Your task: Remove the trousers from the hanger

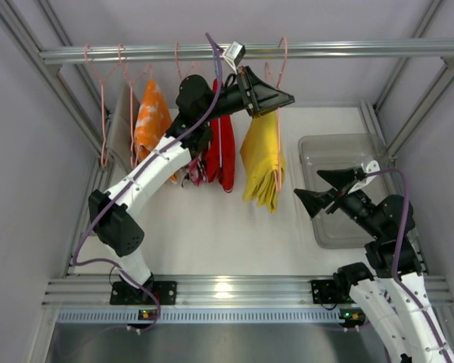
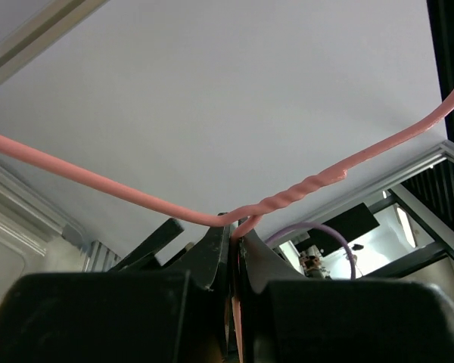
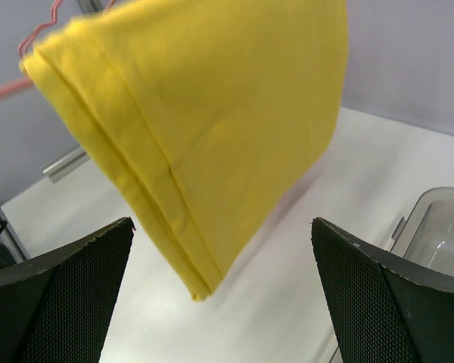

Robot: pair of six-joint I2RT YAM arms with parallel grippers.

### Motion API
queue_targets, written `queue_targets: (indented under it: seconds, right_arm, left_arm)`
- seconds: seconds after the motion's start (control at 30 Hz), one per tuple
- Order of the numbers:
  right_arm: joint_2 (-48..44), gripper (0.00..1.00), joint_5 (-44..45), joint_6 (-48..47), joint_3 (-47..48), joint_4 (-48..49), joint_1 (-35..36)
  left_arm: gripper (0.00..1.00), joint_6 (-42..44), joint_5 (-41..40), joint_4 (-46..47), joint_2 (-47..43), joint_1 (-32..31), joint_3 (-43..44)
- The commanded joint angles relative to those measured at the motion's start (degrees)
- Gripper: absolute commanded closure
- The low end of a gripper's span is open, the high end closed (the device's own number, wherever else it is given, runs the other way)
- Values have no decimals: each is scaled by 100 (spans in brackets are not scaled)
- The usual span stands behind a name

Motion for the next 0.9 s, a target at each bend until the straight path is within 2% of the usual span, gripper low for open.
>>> queue_targets:
  seconds: [0.0, 0.3, 0.43, 0.6, 0.7, 0.8, 0.87]
  right_arm:
    - [-207, 1, -281, -449, -208, 143, -18]
    - [-383, 1, -598, -581, -1051, 724, 105]
    - [-270, 1, -265, -747, -1342, 1250, 254]
    - [55, 1, -282, -1063, -1545, 1682, 588]
    - [170, 0, 51, -1510, -1606, 1752, 1105]
    - [380, 1, 1129, -1924, -1624, 1866, 1703]
    - [625, 2, 1509, -2127, -1659, 1998, 1994]
  left_arm:
    - [100, -32, -298, 749, 0, 12, 793]
    - [100, 13, -464, 564, 273, 12, 1577]
    - [100, -137, -526, 512, 344, -5, 1885]
    - [100, -181, -579, 433, 414, -14, 2035]
    - [100, -181, -588, 415, 432, -5, 2070]
    - [100, -216, -588, 397, 440, -14, 2140]
    - [100, -216, -588, 389, 441, -5, 2210]
